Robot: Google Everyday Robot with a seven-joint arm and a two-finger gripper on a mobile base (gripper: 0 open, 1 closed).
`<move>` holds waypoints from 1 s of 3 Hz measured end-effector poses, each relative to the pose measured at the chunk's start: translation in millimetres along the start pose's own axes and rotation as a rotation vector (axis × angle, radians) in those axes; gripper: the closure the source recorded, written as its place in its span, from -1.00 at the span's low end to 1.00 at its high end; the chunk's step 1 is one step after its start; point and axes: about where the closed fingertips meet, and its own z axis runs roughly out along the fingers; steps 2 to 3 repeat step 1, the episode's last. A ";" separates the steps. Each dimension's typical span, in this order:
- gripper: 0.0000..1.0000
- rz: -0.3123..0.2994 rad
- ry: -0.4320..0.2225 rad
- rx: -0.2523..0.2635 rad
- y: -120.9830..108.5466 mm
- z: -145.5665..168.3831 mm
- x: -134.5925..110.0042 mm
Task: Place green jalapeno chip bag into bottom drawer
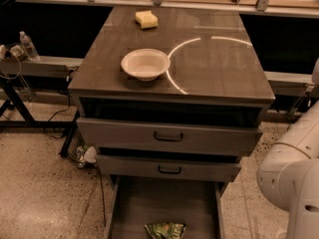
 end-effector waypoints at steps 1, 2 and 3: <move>0.63 -0.004 0.017 -0.007 1.6 3.5 13.0; 0.63 -0.004 0.017 -0.007 1.6 3.5 13.0; 0.63 -0.004 0.017 -0.007 1.6 3.5 13.0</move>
Offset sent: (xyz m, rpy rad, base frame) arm 0.0000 0.0000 0.0000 0.0000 0.0000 0.0000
